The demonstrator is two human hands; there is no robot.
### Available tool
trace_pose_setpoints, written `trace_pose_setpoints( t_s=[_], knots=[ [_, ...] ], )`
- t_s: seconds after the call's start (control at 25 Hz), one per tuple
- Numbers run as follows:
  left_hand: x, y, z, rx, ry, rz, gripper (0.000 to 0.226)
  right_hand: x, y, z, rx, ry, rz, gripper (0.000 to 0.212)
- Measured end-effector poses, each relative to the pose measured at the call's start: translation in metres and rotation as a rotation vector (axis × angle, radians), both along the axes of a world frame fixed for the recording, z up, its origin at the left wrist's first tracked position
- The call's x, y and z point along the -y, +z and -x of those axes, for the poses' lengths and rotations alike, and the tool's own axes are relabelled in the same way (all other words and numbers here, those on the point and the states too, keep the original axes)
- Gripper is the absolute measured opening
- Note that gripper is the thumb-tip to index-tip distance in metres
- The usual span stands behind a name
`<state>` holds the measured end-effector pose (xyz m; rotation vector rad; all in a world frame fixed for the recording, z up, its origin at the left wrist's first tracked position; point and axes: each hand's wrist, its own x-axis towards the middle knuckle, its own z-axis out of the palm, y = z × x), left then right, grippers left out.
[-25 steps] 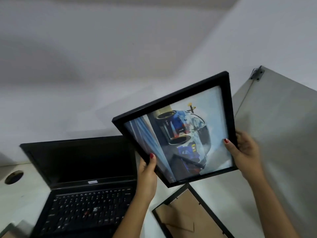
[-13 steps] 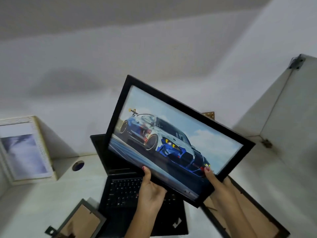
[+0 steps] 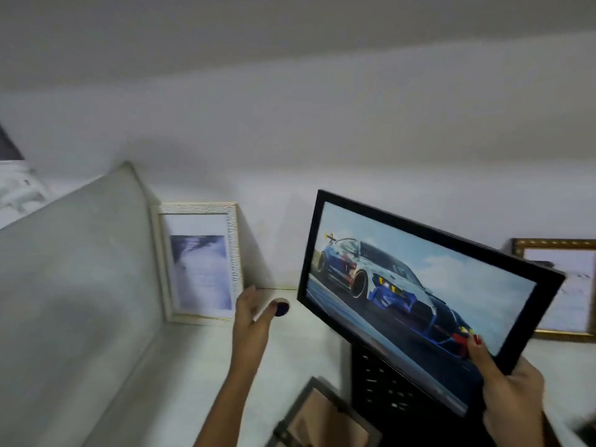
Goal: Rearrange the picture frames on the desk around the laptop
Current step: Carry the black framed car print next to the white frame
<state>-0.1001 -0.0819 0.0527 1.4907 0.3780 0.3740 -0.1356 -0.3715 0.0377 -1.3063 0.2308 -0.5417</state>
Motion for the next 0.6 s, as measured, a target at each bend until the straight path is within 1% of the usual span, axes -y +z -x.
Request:
trace_pose_setpoints(
  t_s=[0.04,0.12,0.2,0.28,0.4,0.44,0.52,0.56,0.6],
  knots=[
    [-0.03,0.005,-0.005,0.009,-0.004,-0.058,0.027,-0.021,-0.003,-0.008,-0.028,0.019,0.034,0.031],
    [-0.066,0.015,-0.016,0.042,-0.02,-0.101,0.018,-0.052,-0.009,-0.02,-0.093,0.027,0.116,0.023],
    [-0.09,0.02,-0.031,0.055,-0.003,-0.096,0.019,-0.08,-0.019,-0.031,-0.165,0.009,0.182,0.012],
    [-0.105,0.014,-0.053,0.005,0.018,-0.169,0.03,-0.101,-0.026,-0.042,-0.212,-0.024,0.249,0.018],
    [-0.124,0.0,-0.092,-0.043,-0.014,-0.346,0.052,-0.124,-0.026,-0.064,-0.284,-0.06,0.327,0.026],
    [-0.131,-0.001,-0.106,-0.032,-0.01,-0.402,0.058,-0.13,-0.027,-0.067,-0.304,-0.063,0.348,0.024],
    [-0.145,0.006,-0.139,0.037,0.06,-0.504,0.071,-0.144,-0.03,-0.073,-0.308,-0.024,0.342,0.008],
    [-0.151,0.013,-0.16,0.077,0.111,-0.571,0.078,-0.151,-0.03,-0.08,-0.297,-0.018,0.353,0.005],
    [-0.155,0.02,-0.181,0.095,0.156,-0.651,0.086,-0.158,-0.032,-0.086,-0.286,-0.019,0.353,0.007]
  ],
)
